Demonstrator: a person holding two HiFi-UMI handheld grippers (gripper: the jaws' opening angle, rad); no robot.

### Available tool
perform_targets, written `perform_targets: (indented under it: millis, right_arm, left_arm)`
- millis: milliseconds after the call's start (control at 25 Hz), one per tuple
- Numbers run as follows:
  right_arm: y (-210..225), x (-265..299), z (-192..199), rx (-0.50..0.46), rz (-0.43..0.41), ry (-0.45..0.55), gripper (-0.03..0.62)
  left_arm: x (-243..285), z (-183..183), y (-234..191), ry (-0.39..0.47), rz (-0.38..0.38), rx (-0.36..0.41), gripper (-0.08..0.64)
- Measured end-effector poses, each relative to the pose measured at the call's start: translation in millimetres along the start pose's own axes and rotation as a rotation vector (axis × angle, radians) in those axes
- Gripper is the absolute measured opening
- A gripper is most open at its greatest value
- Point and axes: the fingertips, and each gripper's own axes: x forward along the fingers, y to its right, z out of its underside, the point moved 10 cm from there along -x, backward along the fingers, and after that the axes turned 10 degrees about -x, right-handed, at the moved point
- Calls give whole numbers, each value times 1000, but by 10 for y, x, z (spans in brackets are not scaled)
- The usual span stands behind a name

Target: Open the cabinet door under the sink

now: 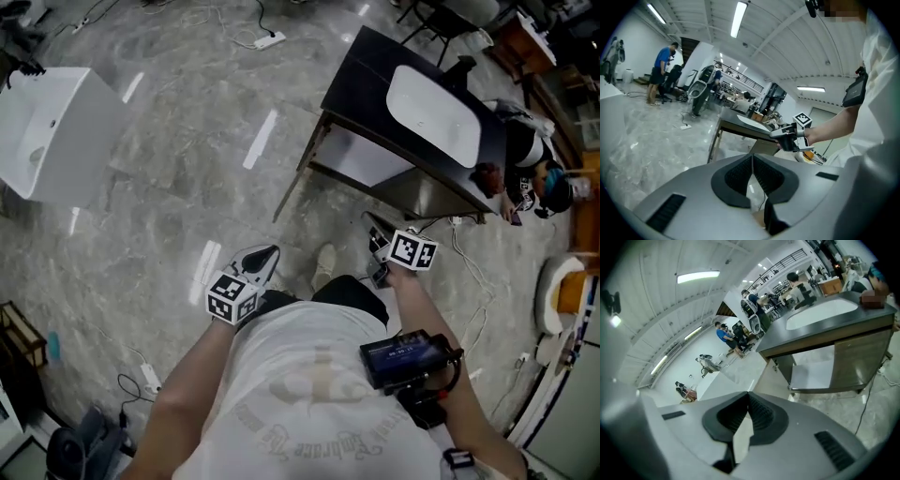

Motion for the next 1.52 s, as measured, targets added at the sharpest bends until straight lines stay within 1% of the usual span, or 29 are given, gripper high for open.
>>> perform_targets:
  millis: [160,320,440,600,720,840,960,1040,1160,1240,1400,1440,1520]
  right_arm:
    - [134,-473,167,-26,121,33,15]
    - [314,-854,443,8,218,54,15]
    - [509,-1080,626,62,265,72,15]
    - [735,-1275,810,102,286,73,15]
    - [959,-1397,845,109,270,79,15]
    - [1185,-1599,911,142,261,109,15]
    - [1351,-1756,905,143,277,111,15]
    - [1467,-1847,884,129,265,112,15]
    - [1617,-1998,826,92,182,143,15]
    - [1713,-2102,751,62,129,171,15]
    - [1905,-2271,686,20,78,206,15]
    - [1956,-2304,688,16,66,210,15]
    - [2093,-2389,695,10,49,212,15]
  left_arm:
    - [343,-38,154,-88,100,66,18]
    - [628,-67,342,-146,167,120,18]
    - [800,-52,514,-179,193,137,18]
    - [997,-12,747,-227,214,176,18]
    - [1146,54,940,-236,193,176,18]
    - [1330,151,1181,-273,178,177,18]
    - [1525,142,1379,-295,183,206,18]
    - [1688,121,1526,-294,187,227,18]
    - [1957,94,1789,-288,189,239,18]
    - [2145,78,1969,-281,189,231,18]
    - [2462,100,2241,-257,179,155,18]
    - [2532,101,2302,-253,169,148,18]
    - [2697,105,2460,-251,155,168,18]
